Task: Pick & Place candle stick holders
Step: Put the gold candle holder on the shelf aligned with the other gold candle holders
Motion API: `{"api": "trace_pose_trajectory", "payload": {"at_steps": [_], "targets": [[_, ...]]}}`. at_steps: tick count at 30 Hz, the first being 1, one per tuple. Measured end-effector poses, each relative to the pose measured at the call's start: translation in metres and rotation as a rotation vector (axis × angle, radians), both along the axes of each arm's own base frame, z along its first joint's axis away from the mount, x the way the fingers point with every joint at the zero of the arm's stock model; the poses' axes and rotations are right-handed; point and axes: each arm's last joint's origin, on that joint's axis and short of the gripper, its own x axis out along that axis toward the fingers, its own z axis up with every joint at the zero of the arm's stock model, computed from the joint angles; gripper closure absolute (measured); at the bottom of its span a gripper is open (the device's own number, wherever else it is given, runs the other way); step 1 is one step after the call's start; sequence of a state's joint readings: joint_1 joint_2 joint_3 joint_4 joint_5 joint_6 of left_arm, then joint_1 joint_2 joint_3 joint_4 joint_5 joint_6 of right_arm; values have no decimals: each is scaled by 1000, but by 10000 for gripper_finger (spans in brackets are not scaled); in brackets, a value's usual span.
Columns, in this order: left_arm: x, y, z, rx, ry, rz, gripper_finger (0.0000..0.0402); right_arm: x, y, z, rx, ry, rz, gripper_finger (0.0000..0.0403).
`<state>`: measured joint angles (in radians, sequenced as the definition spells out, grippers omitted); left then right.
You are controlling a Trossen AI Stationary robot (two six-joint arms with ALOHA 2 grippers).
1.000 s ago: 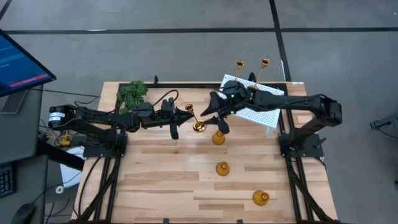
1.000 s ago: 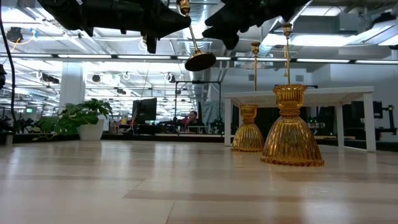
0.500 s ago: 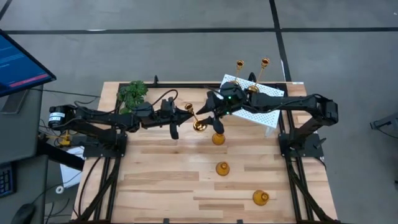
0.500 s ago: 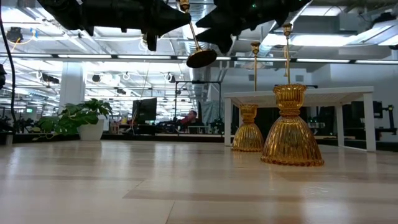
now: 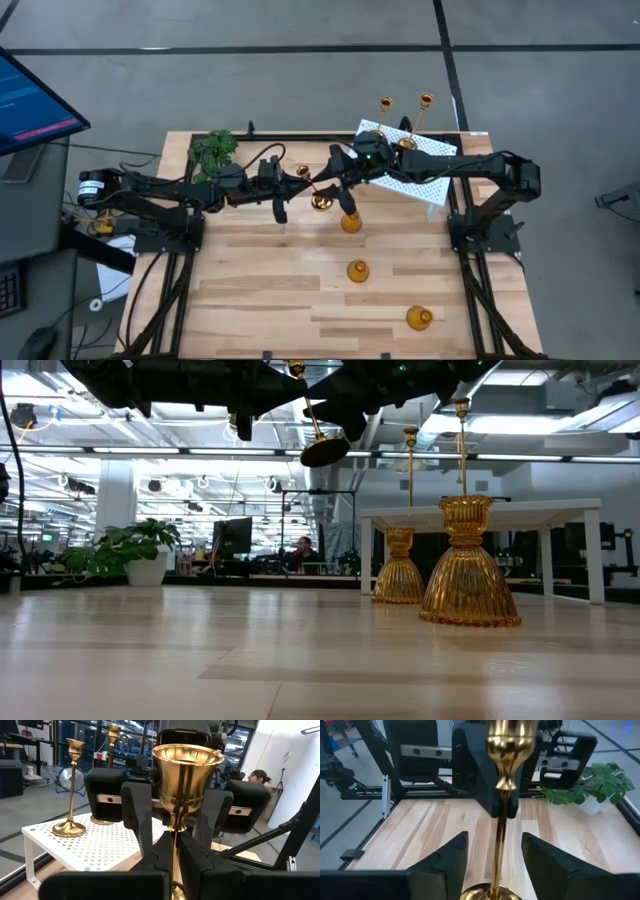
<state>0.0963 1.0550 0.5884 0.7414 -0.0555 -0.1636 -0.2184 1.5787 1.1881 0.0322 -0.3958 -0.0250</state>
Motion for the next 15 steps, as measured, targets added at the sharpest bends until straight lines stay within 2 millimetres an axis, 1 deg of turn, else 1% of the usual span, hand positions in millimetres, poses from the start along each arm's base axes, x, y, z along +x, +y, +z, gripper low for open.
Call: {"api": "trace_pose_trajectory", "payload": {"at_steps": [7,15], "targets": [[0,0,0,2,0,1,389,0,0,0,-8,-3,1,254],[0,0,0,2,0,1,389,0,-2,1,-13,-8,-5,316]]}}
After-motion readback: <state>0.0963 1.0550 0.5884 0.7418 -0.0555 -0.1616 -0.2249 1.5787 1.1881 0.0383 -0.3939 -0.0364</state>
